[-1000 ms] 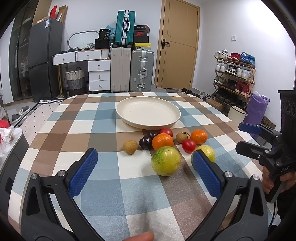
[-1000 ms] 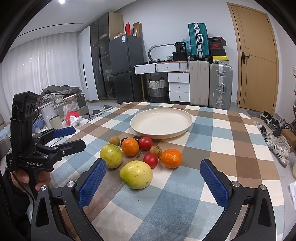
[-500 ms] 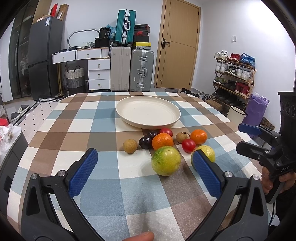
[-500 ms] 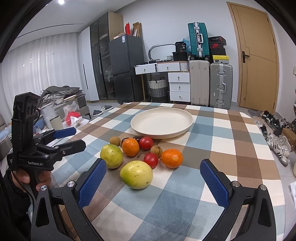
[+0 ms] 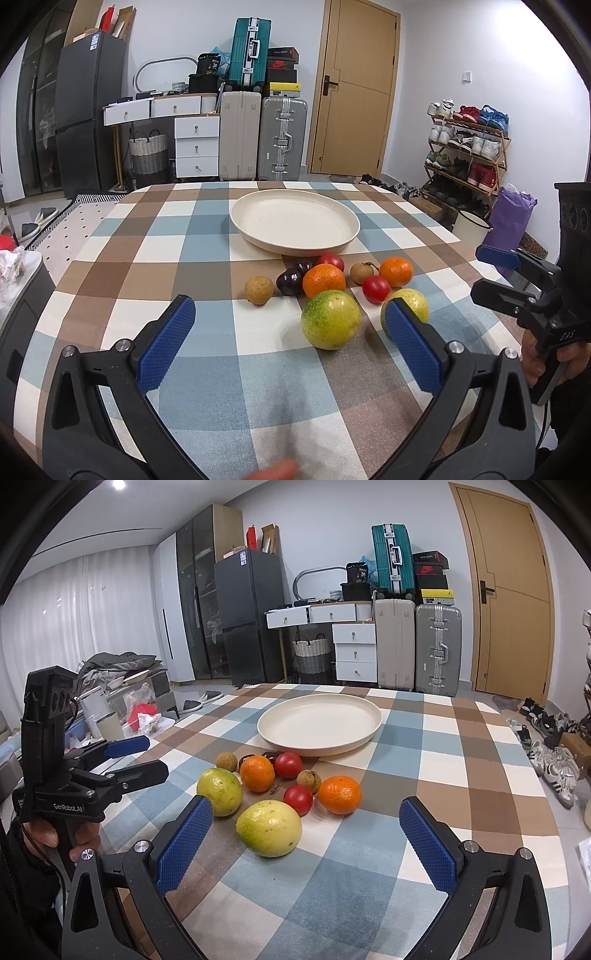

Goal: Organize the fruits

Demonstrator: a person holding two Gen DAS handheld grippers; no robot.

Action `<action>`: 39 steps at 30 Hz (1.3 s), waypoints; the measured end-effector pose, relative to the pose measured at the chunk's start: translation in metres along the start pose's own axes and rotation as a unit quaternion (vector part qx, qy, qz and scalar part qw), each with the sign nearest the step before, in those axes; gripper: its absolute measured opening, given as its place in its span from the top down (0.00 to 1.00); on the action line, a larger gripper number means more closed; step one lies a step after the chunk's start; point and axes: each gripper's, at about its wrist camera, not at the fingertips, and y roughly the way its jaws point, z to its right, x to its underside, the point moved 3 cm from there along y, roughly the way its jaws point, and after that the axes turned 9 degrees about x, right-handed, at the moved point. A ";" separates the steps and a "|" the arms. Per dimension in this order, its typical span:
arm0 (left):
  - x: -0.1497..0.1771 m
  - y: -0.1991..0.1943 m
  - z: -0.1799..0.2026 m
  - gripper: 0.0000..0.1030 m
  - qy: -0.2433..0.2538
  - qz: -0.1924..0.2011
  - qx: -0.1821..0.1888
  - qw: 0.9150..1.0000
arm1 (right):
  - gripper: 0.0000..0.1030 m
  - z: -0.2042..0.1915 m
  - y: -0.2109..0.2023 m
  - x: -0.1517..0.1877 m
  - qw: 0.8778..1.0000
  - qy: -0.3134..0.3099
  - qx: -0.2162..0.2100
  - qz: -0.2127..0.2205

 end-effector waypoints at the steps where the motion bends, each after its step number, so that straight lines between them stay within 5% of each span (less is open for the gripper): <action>1: 0.000 0.000 0.000 0.00 0.000 0.000 0.000 1.000 | 0.00 0.000 0.000 0.000 1.000 -0.001 0.001 0.000; 10: 0.001 0.004 0.004 0.00 0.007 -0.007 0.002 1.000 | 0.00 0.001 0.009 -0.001 0.999 -0.005 0.009 -0.032; 21: 0.008 0.037 0.005 0.00 -0.005 -0.082 0.003 0.997 | 0.01 -0.010 0.042 0.010 0.992 -0.006 -0.014 -0.129; 24: 0.008 0.043 0.005 0.00 -0.013 -0.090 0.007 0.996 | 0.13 -0.016 0.053 0.014 0.987 -0.016 -0.012 -0.160; 33: 0.004 0.066 0.003 0.00 -0.020 -0.119 0.020 0.992 | 0.14 -0.028 0.071 0.016 0.981 -0.020 -0.034 -0.190; 39: 0.002 0.079 0.001 0.06 -0.022 -0.138 0.037 0.990 | 0.27 -0.031 0.080 0.014 0.979 -0.021 -0.045 -0.198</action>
